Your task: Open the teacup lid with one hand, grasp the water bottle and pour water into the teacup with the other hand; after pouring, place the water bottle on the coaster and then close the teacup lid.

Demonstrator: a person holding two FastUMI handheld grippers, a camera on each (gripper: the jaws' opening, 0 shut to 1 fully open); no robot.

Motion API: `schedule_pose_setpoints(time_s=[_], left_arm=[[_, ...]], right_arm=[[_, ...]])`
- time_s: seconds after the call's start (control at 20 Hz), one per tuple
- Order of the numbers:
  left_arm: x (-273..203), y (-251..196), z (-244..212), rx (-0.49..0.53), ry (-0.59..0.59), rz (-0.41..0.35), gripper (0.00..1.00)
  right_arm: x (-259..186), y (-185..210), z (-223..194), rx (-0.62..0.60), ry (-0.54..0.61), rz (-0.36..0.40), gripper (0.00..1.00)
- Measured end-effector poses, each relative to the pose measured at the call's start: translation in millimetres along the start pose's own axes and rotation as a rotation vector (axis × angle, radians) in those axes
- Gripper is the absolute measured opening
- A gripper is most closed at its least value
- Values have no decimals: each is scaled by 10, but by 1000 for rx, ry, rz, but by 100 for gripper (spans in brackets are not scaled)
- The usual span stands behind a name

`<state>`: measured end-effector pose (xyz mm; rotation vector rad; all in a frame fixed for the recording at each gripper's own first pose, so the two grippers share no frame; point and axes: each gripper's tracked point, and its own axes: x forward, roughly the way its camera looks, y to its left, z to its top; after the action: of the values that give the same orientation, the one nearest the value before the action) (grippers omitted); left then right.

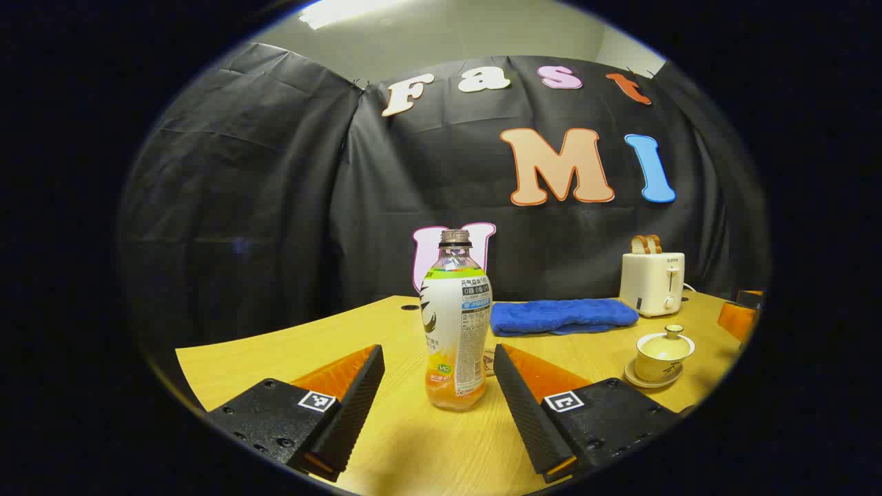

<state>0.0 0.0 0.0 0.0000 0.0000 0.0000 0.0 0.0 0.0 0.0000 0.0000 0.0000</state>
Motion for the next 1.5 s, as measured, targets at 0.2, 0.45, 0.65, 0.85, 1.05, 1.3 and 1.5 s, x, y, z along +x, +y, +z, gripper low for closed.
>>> schedule_pose_setpoints(time_s=[0.2, 0.45, 0.65, 0.85, 1.05, 1.3, 1.5], left_arm=[[6, -5, -8, 0, 1, 0, 93], [11, -4, -15, 0, 0, 0, 94], [6, -5, -22, 0, -1, 0, 93], [14, -5, -22, -1, -1, 0, 93], [13, -8, -26, -1, -1, 0, 93], [13, -4, -19, -1, -1, 0, 93], [10, -2, -20, -2, -1, 0, 93]], right_arm=[[-6, 0, 2, 0, 0, 0, 96], [-9, -3, 2, 0, 0, 0, 100], [-11, -4, 11, 0, 1, 0, 100], [-13, -5, 2, 0, 1, 0, 100], [-11, -7, 6, 0, 1, 0, 96], [-16, -7, 6, -1, 1, 1, 96], [-16, 13, 5, 0, 0, 9, 96]])
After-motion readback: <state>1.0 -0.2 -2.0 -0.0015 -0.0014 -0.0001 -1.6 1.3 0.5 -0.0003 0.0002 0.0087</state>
